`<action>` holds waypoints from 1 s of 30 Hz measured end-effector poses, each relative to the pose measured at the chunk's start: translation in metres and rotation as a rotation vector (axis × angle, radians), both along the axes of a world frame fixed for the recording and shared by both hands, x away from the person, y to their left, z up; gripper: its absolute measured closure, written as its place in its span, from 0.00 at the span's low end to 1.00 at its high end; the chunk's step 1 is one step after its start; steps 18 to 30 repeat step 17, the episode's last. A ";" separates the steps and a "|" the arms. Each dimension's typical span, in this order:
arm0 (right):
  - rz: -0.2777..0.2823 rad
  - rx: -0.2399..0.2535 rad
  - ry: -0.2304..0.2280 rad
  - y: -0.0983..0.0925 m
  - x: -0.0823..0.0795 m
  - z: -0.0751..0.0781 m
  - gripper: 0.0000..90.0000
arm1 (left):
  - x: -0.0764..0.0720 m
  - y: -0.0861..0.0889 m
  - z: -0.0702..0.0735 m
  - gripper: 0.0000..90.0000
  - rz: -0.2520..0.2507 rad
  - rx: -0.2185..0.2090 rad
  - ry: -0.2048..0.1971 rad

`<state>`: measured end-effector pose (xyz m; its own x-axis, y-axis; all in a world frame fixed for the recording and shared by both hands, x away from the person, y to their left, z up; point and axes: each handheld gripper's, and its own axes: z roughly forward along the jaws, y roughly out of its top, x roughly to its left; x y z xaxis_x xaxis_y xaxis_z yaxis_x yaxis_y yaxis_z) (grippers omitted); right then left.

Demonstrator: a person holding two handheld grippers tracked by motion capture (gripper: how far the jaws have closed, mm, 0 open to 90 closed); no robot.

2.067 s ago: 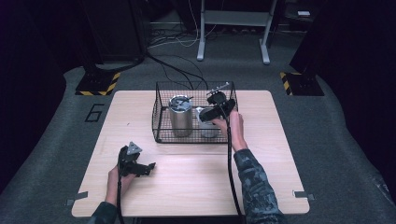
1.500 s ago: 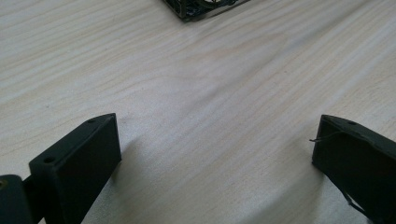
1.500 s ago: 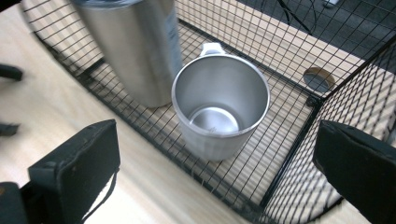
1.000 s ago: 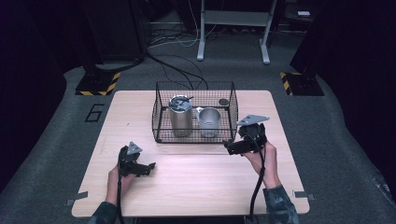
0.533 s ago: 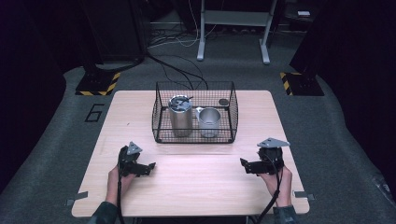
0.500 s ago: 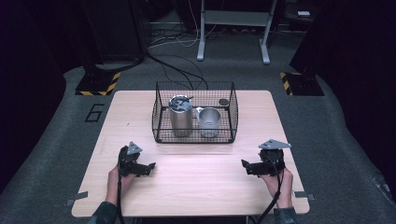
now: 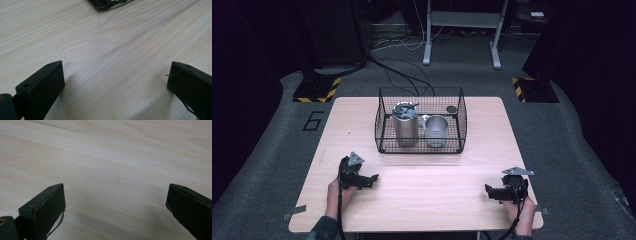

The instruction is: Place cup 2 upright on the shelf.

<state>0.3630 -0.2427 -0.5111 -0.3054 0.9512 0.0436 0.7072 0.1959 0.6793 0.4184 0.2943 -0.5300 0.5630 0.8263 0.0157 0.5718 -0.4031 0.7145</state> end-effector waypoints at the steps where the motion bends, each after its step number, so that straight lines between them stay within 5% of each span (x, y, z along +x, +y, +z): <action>1: -0.009 0.006 -0.006 -0.002 0.000 -0.003 0.02 | 0.000 0.000 0.000 0.01 0.000 0.000 0.000; 11: -0.038 -0.022 -0.065 -0.017 0.003 -0.019 0.00 | 0.000 -0.001 0.000 0.01 0.004 -0.001 -0.004; 30: -0.024 -0.022 -0.063 -0.018 0.005 -0.019 0.00 | 0.000 -0.001 0.000 0.01 -0.001 0.002 -0.004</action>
